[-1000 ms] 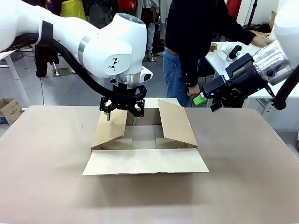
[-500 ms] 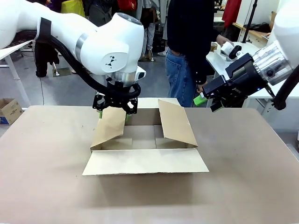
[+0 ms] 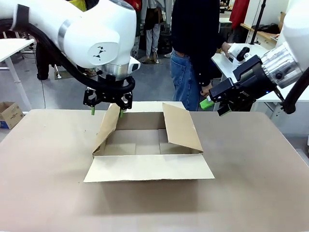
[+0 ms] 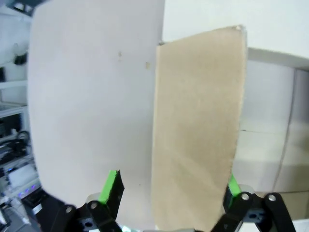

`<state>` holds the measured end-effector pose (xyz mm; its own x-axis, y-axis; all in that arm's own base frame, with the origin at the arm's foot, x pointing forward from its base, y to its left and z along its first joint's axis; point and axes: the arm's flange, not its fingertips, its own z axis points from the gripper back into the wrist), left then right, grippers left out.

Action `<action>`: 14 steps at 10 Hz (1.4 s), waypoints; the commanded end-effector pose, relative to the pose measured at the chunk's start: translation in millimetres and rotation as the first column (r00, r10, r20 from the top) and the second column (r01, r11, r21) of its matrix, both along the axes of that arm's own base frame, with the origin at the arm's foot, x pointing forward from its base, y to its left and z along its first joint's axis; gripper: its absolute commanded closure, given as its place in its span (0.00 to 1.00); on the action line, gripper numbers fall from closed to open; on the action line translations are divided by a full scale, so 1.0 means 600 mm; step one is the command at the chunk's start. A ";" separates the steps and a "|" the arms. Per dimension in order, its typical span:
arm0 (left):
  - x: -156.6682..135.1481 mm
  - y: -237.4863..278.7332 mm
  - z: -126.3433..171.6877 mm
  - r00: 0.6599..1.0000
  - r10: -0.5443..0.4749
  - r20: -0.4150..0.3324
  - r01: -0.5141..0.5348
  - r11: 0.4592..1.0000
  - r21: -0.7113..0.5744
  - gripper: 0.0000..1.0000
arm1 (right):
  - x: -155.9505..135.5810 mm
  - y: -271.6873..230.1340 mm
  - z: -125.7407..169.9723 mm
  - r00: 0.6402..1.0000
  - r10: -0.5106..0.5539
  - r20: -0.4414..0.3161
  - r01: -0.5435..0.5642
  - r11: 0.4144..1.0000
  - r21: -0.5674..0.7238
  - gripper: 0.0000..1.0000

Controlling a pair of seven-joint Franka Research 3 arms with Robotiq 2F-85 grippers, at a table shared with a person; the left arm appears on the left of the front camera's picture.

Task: Pack the gift set into the box.
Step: Place both hands on the side flaps of the Package Box and spread them outward.

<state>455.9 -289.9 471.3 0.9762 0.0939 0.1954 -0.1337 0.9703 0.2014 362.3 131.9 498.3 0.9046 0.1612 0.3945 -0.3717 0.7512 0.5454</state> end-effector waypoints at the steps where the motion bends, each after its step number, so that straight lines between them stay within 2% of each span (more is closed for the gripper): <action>1: -0.015 0.060 -0.003 1.000 0.002 0.008 -0.002 0.999 -0.045 0.00 | -0.001 0.003 0.003 1.000 -0.009 -0.009 0.009 1.000 0.001 0.00; 5: -0.005 0.194 -0.005 0.999 0.046 0.005 -0.044 0.980 -0.196 0.00 | -0.001 0.003 0.003 1.000 -0.009 -0.009 0.009 1.000 0.001 0.00; 8: 0.015 0.276 -0.050 0.999 -0.007 -0.043 -0.008 0.939 -0.343 0.00 | -0.001 0.003 0.003 1.000 -0.009 -0.009 0.009 1.000 0.001 0.00; 9: 0.020 0.291 -0.063 0.997 -0.057 -0.057 0.031 0.922 -0.387 0.00 | -0.001 0.003 0.003 1.000 -0.009 -0.009 0.009 1.000 0.001 0.00; 11: 0.032 0.331 -0.095 0.995 -0.043 -0.089 0.003 0.911 -0.412 0.00 | -0.001 0.003 0.003 1.000 -0.009 -0.009 0.009 1.000 0.001 0.00; 12: 0.037 0.340 -0.106 0.992 -0.005 -0.125 -0.044 0.920 -0.388 0.00 | -0.001 0.003 0.003 1.000 -0.009 -0.009 0.009 1.000 0.001 0.00; 13: 0.039 0.342 -0.112 0.984 -0.075 -0.163 -0.004 0.900 -0.436 0.00 | -0.001 0.003 0.003 1.000 -0.009 -0.009 0.009 1.000 0.001 0.00; 14: 0.035 0.330 -0.103 0.995 -0.019 -0.101 -0.022 0.920 -0.392 0.00 | -0.001 0.003 0.003 1.000 -0.009 -0.009 0.009 1.000 0.001 0.00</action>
<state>478.4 -86.1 399.4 0.9907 0.1359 0.0106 -0.1316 0.9739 -0.1852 362.3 132.0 498.2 0.9047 0.1617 0.3941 -0.3719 0.7510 0.5456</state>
